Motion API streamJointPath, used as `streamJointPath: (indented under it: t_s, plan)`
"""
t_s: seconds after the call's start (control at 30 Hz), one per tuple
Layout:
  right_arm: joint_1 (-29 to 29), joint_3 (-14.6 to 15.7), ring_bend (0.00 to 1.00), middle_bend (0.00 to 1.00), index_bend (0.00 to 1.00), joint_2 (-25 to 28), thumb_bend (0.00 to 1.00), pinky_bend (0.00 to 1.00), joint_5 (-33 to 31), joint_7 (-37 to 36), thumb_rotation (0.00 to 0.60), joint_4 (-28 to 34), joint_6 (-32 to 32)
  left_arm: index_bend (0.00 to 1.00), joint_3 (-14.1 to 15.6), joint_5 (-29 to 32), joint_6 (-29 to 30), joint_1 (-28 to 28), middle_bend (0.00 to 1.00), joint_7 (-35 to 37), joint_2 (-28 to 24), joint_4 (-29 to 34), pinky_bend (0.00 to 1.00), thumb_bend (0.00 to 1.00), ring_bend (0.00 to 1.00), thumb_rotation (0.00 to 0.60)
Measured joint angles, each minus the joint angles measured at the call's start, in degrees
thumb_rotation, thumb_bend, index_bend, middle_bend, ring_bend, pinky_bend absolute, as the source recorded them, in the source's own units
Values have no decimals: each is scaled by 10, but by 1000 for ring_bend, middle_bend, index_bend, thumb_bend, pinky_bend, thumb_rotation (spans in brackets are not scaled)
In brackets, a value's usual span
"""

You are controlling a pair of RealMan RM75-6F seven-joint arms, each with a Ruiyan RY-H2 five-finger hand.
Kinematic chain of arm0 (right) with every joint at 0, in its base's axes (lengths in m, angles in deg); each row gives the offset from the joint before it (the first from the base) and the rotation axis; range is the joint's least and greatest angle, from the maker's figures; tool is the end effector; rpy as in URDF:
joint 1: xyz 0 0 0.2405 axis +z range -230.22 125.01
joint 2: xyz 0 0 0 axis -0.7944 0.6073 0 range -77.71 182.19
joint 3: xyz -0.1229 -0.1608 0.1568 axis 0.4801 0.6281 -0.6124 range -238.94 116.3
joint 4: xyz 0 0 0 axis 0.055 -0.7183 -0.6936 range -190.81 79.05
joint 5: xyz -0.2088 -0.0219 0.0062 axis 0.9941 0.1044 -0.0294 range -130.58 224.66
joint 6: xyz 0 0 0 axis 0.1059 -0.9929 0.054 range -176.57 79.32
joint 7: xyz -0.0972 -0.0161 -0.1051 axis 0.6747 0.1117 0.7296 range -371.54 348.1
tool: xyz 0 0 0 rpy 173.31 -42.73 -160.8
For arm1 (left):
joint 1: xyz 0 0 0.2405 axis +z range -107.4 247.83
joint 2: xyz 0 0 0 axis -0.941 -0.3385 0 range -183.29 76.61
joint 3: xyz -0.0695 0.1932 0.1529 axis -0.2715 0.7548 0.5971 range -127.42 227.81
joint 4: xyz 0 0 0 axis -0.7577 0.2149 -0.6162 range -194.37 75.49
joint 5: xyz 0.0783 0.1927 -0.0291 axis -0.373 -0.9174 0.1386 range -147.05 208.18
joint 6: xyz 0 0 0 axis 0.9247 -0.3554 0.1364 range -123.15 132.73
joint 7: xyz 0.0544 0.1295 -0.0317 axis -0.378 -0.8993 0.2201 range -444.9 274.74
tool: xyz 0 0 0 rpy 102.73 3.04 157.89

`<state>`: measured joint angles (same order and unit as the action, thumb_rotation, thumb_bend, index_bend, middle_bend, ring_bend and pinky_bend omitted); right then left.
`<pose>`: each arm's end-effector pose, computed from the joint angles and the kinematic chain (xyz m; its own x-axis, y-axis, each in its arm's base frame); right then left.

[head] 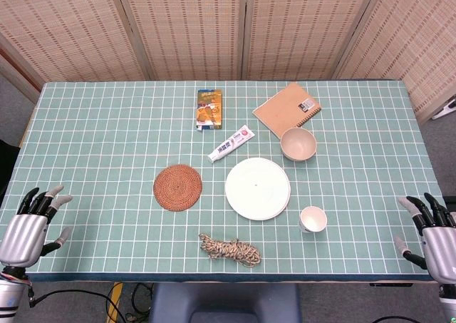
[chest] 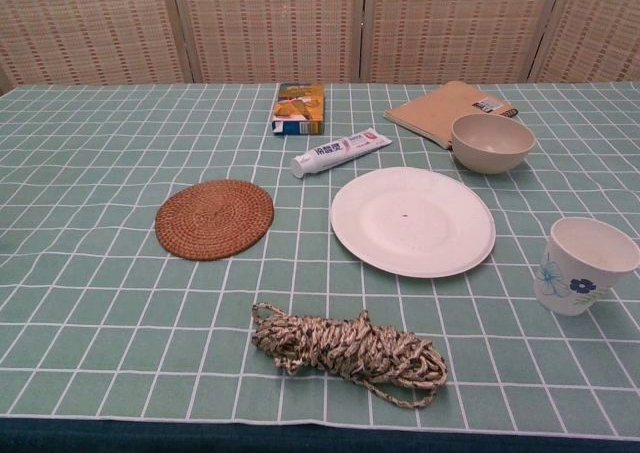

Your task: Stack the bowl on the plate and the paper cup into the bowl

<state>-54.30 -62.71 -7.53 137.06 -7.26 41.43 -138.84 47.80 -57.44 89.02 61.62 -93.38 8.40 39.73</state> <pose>-0.3052 -0.1400 0.1795 0.4601 0.0143 0.8877 -0.8877 0.0249 0.4597 -0.2746 0.1956 0.1567 0.4610 -0.0061 0.8874 0.8813 -0.1136 -0.4586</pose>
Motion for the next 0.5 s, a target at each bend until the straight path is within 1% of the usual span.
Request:
streamJointPath:
  t_s: [0.5]
  plan:
    - [0, 0, 52, 170, 166, 5, 272, 151, 2, 4, 600, 5, 0, 231, 0, -1, 4, 3, 138, 4, 1, -3, 78, 298, 162, 600]
